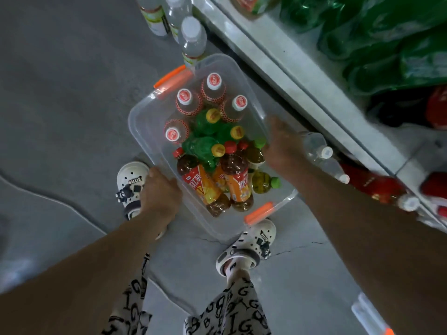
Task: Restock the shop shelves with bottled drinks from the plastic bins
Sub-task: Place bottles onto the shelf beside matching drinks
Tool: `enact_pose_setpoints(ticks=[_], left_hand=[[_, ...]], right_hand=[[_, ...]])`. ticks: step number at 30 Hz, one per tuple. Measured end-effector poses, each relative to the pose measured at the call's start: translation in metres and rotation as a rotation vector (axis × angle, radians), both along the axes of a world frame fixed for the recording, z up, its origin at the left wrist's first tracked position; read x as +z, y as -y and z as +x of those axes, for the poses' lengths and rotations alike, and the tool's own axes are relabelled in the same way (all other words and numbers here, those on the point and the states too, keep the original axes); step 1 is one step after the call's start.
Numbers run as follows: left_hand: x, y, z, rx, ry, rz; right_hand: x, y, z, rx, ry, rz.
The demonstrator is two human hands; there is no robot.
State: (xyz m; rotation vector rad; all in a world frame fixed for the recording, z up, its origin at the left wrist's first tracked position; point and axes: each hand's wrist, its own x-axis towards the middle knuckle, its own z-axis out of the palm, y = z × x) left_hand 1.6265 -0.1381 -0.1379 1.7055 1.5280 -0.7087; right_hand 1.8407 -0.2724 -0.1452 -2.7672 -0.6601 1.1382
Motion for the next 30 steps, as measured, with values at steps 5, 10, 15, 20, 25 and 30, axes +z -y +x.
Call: enact_pose_setpoints(ticks=[5,10,15,20,25,30], left_hand=[[0.012,0.025,0.023,-0.114,0.113,0.040],[-0.007,0.039,0.049,-0.010,-0.004,-0.091],[-0.048,0.044,0.051,0.063,-0.027,-0.086],[-0.064,0.057,0.055,-0.175,-0.172,-0.012],[-0.083,0.041,0.041,-0.387,-0.161,0.079],[-0.098,0.027,0.047,-0.305,-0.128,0.071]], right_hand=[[0.020,0.021,-0.030,-0.114,-0.041,0.117],[0.011,0.045,-0.064,-0.252,-0.277,0.047],[-0.019,0.056,-0.087,-0.275,-0.363,0.111],[-0.045,0.053,-0.099,-0.307,-0.362,0.125],[-0.060,0.053,-0.100,-0.294,-0.349,0.097],[-0.050,0.056,-0.097,-0.325,-0.357,0.161]])
